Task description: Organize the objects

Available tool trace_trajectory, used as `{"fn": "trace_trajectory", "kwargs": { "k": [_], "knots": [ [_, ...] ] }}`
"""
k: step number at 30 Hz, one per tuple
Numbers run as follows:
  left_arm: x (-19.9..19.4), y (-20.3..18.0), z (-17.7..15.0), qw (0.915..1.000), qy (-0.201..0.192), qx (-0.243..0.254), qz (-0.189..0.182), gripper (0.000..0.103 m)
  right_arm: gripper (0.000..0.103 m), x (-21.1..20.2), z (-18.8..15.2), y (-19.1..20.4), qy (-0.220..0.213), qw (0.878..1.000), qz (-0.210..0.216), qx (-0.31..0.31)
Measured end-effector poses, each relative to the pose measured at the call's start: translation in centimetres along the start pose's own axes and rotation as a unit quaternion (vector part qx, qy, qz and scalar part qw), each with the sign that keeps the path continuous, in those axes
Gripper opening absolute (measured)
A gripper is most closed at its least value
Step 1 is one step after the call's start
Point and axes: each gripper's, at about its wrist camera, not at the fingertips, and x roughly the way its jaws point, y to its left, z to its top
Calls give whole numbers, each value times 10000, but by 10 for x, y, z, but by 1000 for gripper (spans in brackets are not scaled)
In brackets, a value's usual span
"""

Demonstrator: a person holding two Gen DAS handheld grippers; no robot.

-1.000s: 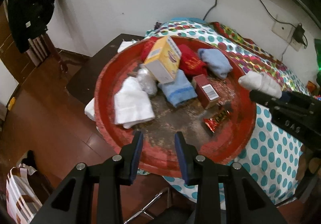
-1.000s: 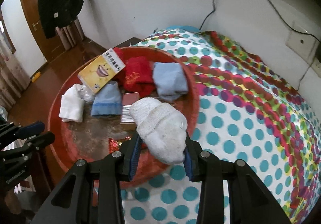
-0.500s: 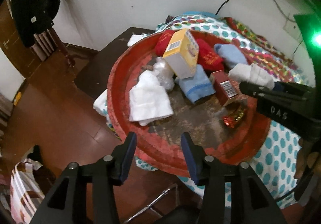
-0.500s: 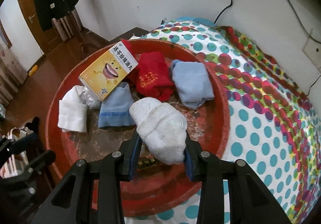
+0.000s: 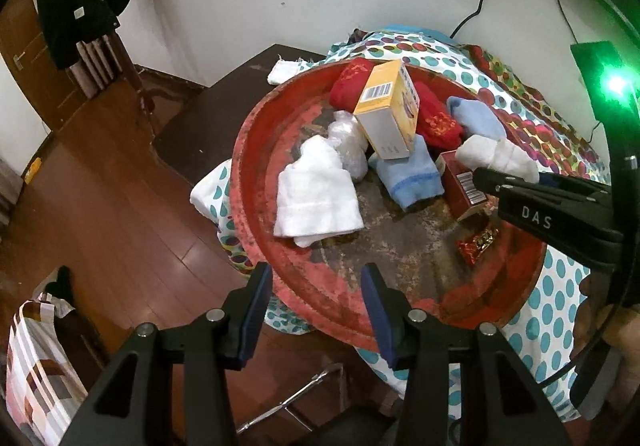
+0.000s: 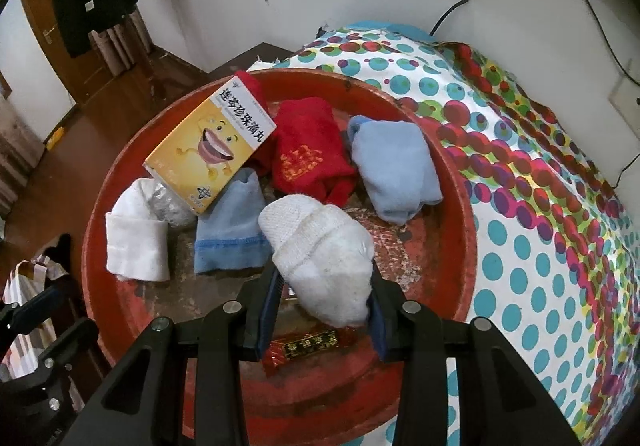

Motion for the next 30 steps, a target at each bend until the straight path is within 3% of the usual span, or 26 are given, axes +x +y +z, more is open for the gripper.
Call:
{"fn": "trace_trajectory", "kwargs": {
  "k": [6, 12, 16, 21, 30],
  "knots": [
    [1, -1, 0, 10000, 43, 24, 20, 47, 41, 1, 0, 3, 48, 10000, 5, 1],
    [5, 0, -1, 9998, 218, -28, 1, 47, 68, -8, 0, 8, -145, 9996, -203, -123],
    [4, 1, -1, 9998, 204, -71, 43, 47, 73, -19, 0, 8, -245, 9991, -282, -176],
    [5, 5, -1, 9994, 226, -224, 103, 47, 89, -34, -6, 5, -273, 9985, -453, -155],
    [5, 1, 1, 9992, 189, -346, 37, 47, 98, -62, -34, -5, -167, 9983, -553, 76]
  ]
}}
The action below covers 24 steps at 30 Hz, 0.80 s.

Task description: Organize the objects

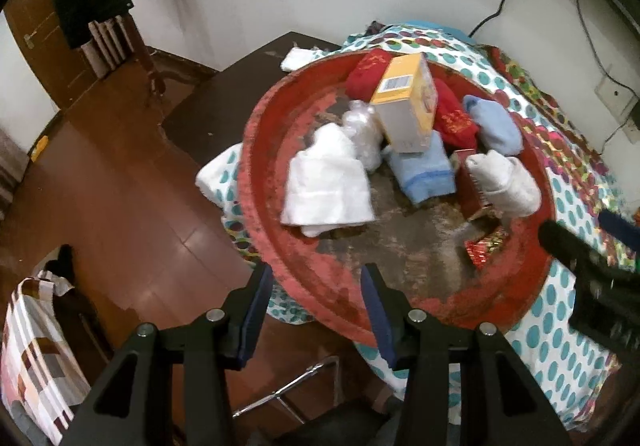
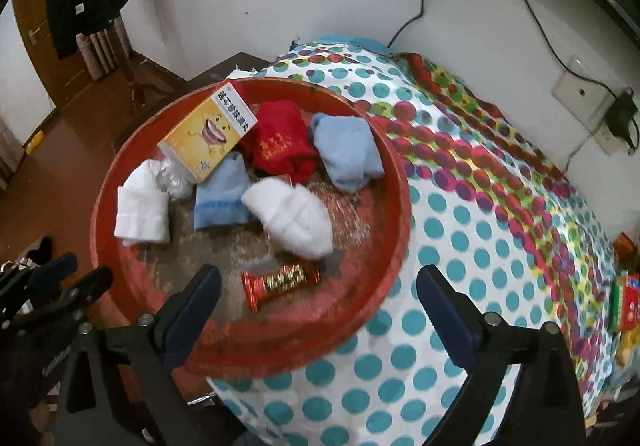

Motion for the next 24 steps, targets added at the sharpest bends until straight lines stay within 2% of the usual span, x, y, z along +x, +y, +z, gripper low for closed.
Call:
{"fn": "trace_trajectory", "kwargs": {
  "k": [10, 24],
  "knots": [
    [-7, -26, 1, 9996, -97, 275, -8, 47, 99, -7, -30, -8, 268, 9994, 64, 200],
    [-8, -28, 10, 9998, 21, 136, -105, 47, 99, -5, -33, 2, 327, 9993, 179, 2]
  ]
}}
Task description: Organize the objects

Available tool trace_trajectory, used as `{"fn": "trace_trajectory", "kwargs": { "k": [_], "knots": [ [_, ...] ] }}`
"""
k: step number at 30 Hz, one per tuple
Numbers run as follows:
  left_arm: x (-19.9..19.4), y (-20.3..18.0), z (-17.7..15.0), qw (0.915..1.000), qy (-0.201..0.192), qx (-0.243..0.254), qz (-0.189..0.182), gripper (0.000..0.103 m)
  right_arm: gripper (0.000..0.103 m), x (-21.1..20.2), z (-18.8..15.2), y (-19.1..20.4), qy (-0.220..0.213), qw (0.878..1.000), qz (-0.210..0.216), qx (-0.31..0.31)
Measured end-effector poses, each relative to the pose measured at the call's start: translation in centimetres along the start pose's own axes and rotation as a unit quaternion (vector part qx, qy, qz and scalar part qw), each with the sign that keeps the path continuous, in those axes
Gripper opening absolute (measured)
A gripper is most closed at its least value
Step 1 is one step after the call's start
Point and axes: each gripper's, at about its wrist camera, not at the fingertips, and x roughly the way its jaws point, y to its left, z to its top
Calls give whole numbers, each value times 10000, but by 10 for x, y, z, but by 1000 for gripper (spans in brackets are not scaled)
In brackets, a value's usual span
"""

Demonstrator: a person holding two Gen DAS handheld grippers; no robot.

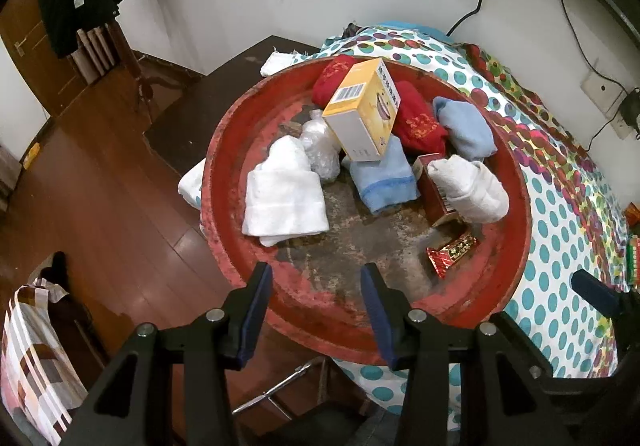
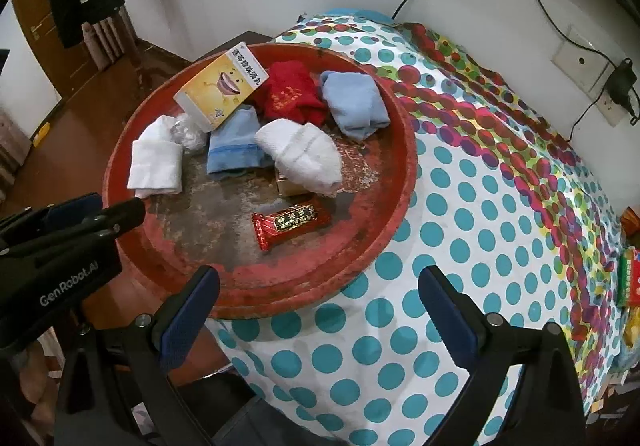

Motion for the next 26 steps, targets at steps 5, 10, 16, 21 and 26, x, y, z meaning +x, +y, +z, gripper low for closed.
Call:
{"fn": "trace_trajectory", "kwargs": {
  "k": [5, 10, 16, 21, 26],
  "knots": [
    [0, -4, -1, 9999, 15, 64, -83, 47, 99, 2, -1, 1, 49, 10000, 3, -31],
    [-2, -7, -1, 9999, -111, 131, -21, 47, 99, 3, -2, 4, 69, 10000, 24, -59],
    [-6, -4, 0, 9996, -281, 61, -70, 47, 99, 5, -2, 7, 104, 9999, 48, -97],
    [-12, -9, -1, 9987, -450, 236, -104, 47, 99, 8, -3, 7, 149, 9998, 59, -71],
    [-11, -13, -3, 9987, -400, 293, -100, 47, 99, 9, -4, 6, 144, 9998, 70, -72]
  ]
}}
